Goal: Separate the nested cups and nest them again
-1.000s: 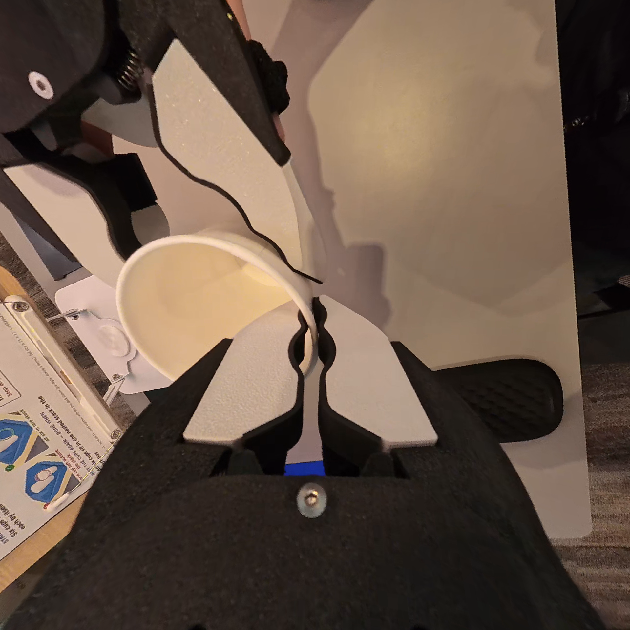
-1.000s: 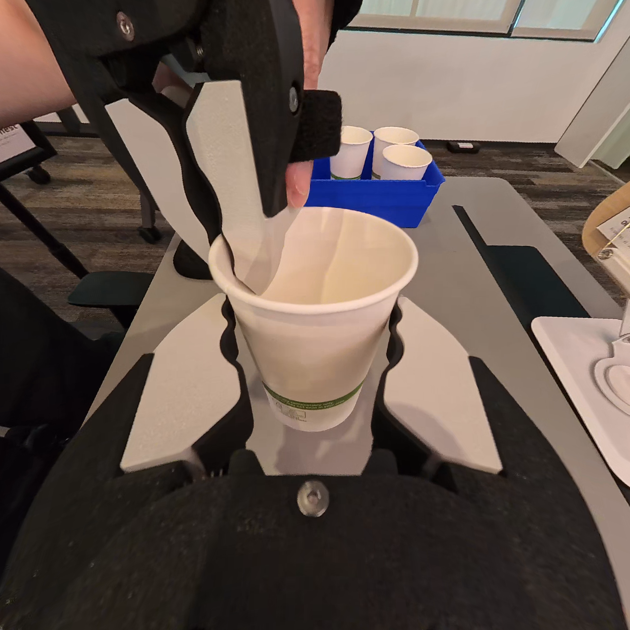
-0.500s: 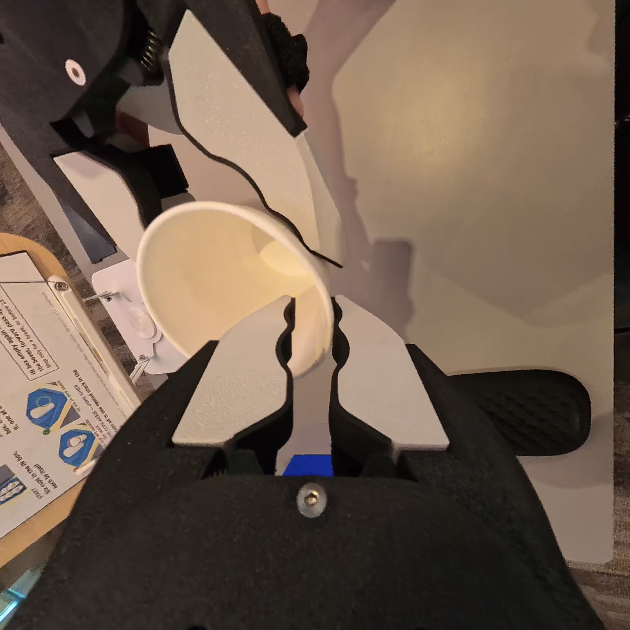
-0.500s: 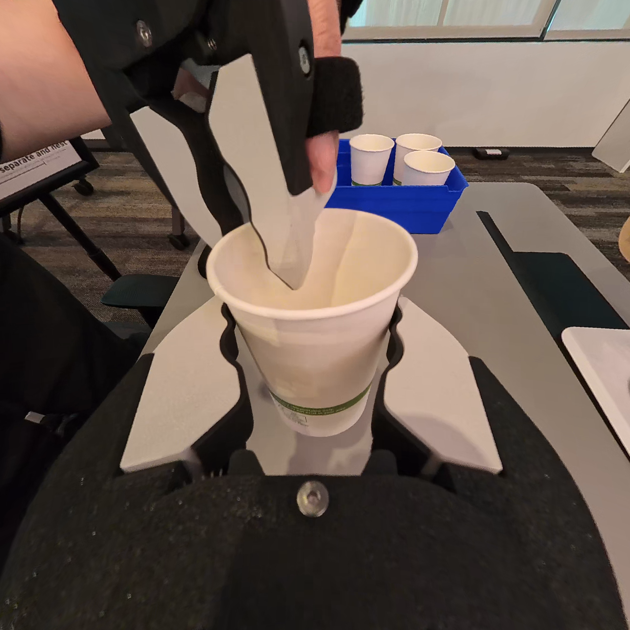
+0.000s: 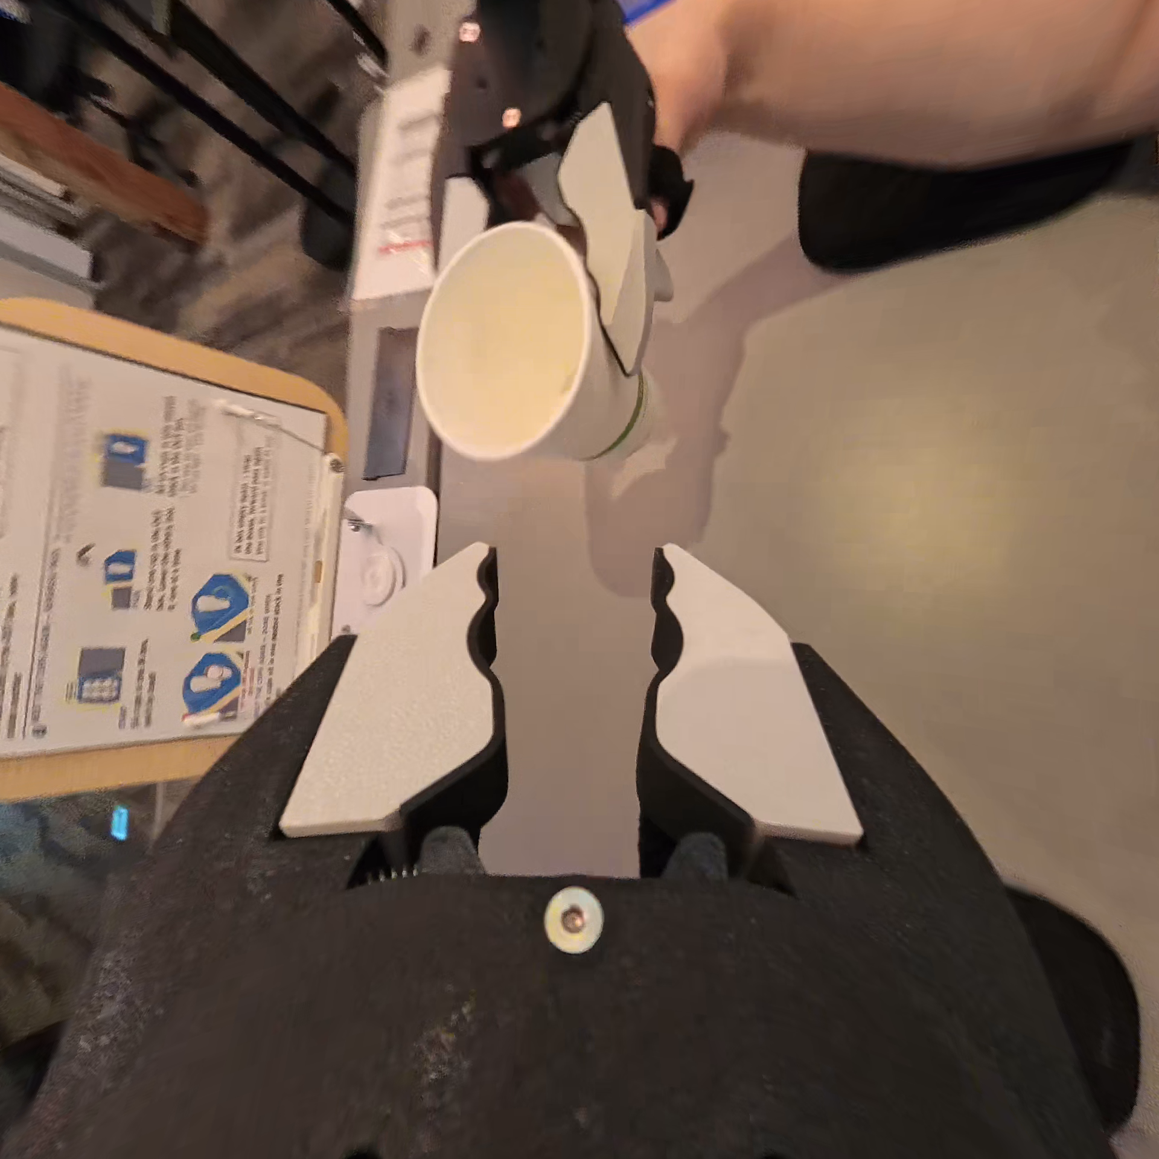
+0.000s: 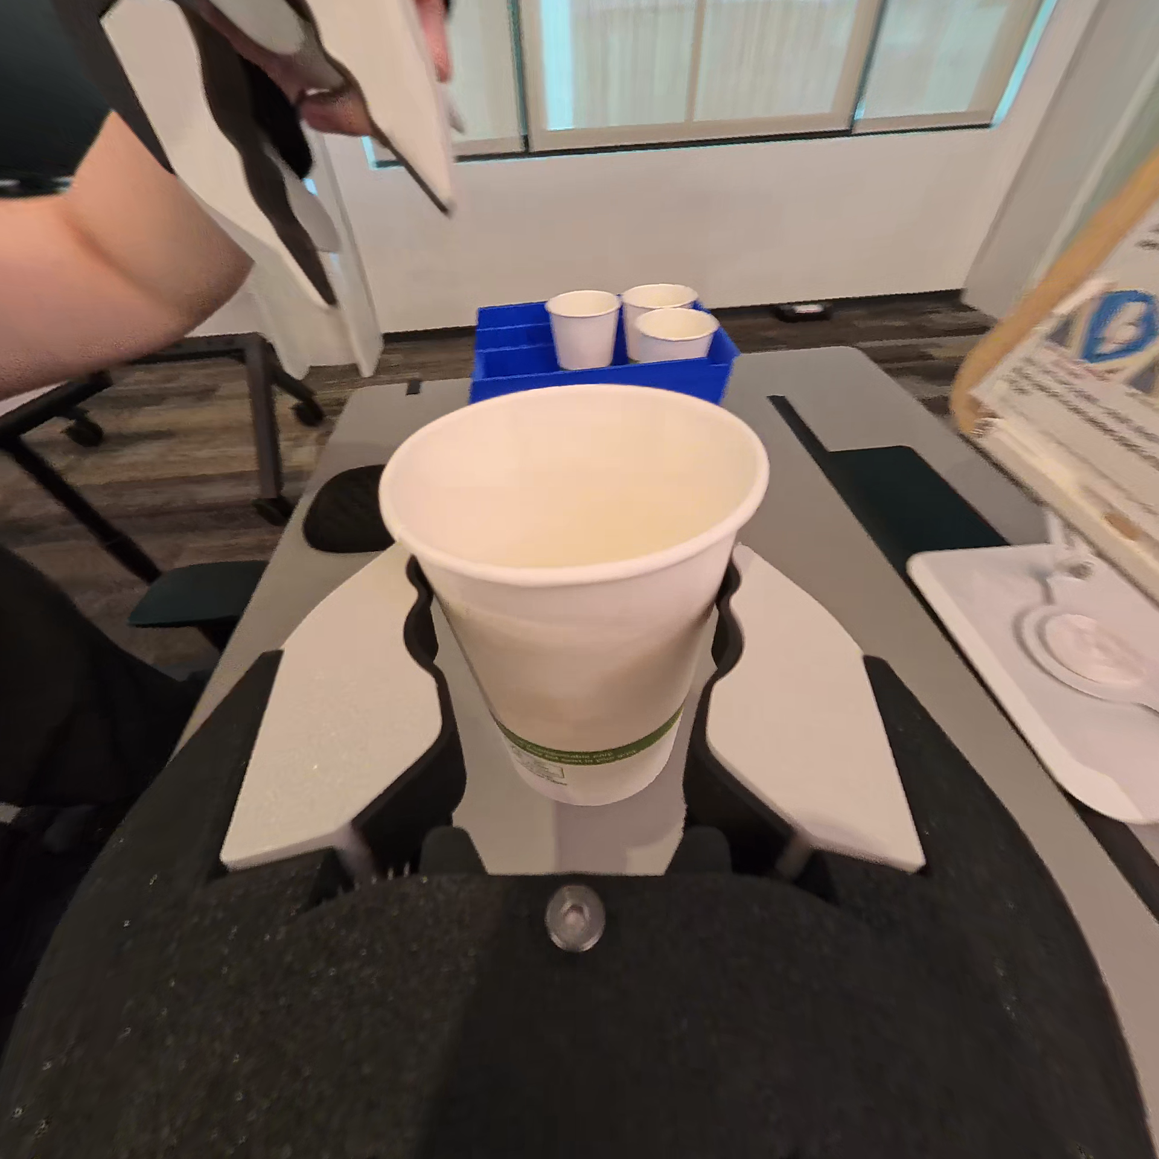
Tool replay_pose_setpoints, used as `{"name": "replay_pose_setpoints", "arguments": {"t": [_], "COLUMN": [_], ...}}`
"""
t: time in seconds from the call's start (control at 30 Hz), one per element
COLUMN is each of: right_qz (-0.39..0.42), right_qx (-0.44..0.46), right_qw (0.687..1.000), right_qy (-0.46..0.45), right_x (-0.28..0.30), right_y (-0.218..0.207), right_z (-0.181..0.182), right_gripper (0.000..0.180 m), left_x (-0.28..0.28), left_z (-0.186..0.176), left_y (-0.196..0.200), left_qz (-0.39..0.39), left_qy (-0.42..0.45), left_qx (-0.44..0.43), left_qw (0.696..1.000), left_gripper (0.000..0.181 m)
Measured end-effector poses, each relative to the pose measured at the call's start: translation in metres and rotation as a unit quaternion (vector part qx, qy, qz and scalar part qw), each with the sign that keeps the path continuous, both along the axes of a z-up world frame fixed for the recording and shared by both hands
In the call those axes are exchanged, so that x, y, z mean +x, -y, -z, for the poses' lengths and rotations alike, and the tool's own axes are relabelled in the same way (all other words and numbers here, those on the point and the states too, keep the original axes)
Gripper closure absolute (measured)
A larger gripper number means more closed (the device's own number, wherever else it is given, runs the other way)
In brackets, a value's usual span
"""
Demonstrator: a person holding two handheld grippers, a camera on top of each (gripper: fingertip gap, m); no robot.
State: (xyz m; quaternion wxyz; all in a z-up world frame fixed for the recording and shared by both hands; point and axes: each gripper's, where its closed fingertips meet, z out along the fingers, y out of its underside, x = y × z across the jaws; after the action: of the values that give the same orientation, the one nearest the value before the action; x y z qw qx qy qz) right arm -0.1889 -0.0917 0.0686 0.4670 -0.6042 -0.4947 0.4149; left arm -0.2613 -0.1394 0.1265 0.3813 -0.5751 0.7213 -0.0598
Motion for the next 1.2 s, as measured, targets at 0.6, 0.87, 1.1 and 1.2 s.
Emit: {"name": "replay_pose_setpoints", "arguments": {"t": [0.6,0.87,1.1,1.2], "right_qz": [0.614,0.644,0.652,0.656], "right_qx": [0.069,0.037,0.050,0.052], "right_qw": [0.783,0.761,0.755,0.752], "right_qy": [-0.065,-0.069,-0.040,-0.037], "right_x": [0.414,0.443,0.443,0.444], "right_y": [-0.038,-0.037,-0.043,-0.044], "right_z": [-0.035,0.026,0.045,0.050], "right_gripper": [0.092,0.092,0.091,0.091], "left_x": [-0.144,-0.138,-0.141,-0.144], "left_z": [-0.009,-0.003,-0.005,-0.008], "left_y": [-0.040,-0.037,-0.030,-0.028], "left_qz": [-0.218,-0.209,-0.206,-0.208], "left_qy": [0.328,0.313,0.309,0.314], "left_qx": [-0.010,-0.011,-0.007,-0.007], "left_qw": [0.919,0.927,0.928,0.926], "left_gripper": [0.129,0.129,0.130,0.131]}}
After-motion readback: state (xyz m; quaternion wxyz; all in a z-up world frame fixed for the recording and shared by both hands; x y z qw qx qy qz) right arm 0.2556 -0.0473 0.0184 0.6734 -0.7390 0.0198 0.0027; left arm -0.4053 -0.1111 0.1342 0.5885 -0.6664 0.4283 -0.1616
